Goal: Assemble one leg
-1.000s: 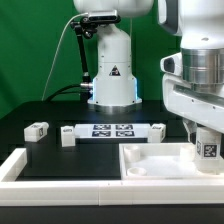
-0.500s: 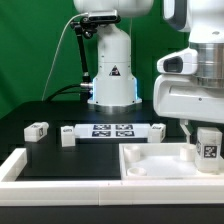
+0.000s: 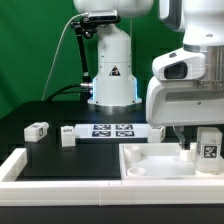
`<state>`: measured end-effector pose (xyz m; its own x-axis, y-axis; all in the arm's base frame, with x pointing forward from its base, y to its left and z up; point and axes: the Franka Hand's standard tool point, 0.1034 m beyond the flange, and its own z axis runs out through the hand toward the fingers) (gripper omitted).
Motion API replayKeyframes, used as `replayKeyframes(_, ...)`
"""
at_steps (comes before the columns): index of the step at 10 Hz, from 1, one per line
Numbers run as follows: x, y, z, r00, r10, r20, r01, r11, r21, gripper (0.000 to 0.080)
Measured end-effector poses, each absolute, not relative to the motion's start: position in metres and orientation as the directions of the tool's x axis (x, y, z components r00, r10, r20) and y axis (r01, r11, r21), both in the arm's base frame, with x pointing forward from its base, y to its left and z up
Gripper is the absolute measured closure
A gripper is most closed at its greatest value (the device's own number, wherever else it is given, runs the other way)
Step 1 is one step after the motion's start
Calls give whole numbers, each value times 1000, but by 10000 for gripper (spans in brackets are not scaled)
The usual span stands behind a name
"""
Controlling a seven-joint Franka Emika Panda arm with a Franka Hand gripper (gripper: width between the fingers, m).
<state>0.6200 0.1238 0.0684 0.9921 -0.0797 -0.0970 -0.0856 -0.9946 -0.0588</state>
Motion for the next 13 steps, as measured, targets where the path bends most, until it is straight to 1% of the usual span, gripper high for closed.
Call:
replayKeyframes(1, 620, 124, 68, 992, -80, -97, -86, -995, -59, 266)
replayKeyframes(2, 620, 124, 68, 992, -80, -97, -86, -995, -59, 413)
replayKeyframes(3, 620, 124, 68, 992, -80, -98, -86, -995, -59, 413)
replayKeyframes(4, 620, 124, 68, 992, -80, -98, -86, -995, -58, 511)
replayKeyframes(8, 620, 123, 68, 987, -122, -101, -128, -990, -56, 511)
replayKeyframes(10, 620, 123, 67, 939, -327, -105, -333, -942, -46, 511)
replayKeyframes(12, 621, 123, 67, 846, -522, -108, -528, -849, -29, 509)
replayKeyframes(13, 622, 123, 67, 785, -609, -114, -615, -788, -28, 509)
